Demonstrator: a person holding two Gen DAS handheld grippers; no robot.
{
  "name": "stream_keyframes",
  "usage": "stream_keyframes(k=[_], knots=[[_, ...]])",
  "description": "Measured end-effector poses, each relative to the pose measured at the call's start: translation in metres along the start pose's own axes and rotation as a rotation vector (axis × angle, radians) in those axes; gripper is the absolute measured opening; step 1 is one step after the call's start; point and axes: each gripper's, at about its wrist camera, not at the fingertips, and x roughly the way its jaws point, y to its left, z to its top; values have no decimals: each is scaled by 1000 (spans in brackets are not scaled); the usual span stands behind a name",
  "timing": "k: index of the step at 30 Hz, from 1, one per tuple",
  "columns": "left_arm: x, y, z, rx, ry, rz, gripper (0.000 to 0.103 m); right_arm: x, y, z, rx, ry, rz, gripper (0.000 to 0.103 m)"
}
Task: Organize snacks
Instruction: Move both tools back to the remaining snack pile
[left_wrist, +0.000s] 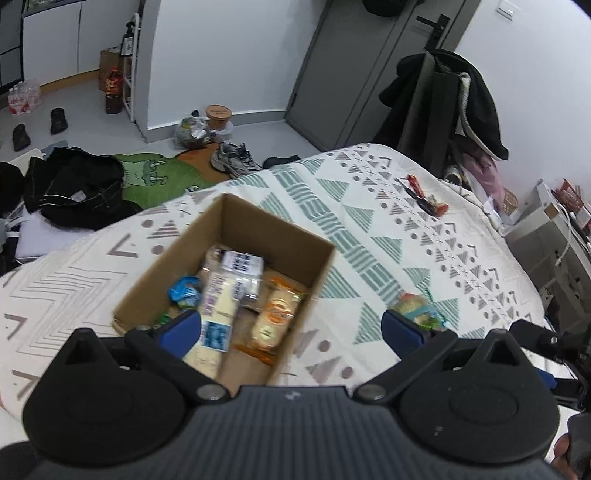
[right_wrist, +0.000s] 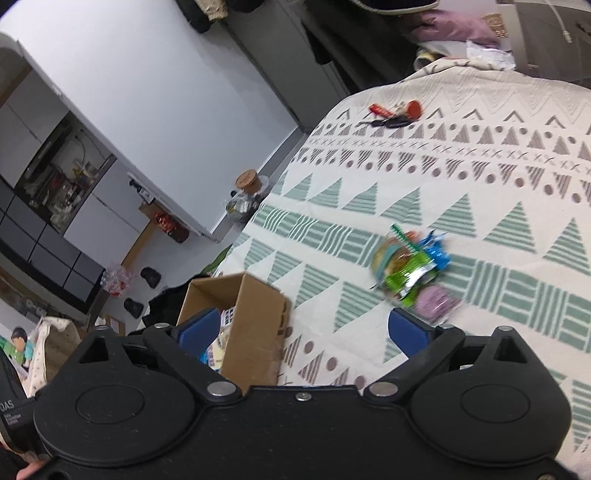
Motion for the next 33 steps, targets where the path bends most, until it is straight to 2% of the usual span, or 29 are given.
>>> stream_keyframes(k=[7,12,17,25,28,33], knots=[[3,-32,-3,14,11,3,103,-15,-28,20,21,-29,-29,98],[9,-53,-3,24,13,3,103,-13,-50,25,44,-41,-18,97],[20,-73,-6,56,11,5,103,1,-73,20,81,-21,0,83],[44,-91,-14,54,5,-15,100,26,-97,16,113,45,-10,78],[54,-95,-15,53,5,-16,100,37,-102,16,117,69,-9,74],[73,-102,-18,46,20,-37,88,54,-110,18,126,99,-16,64]])
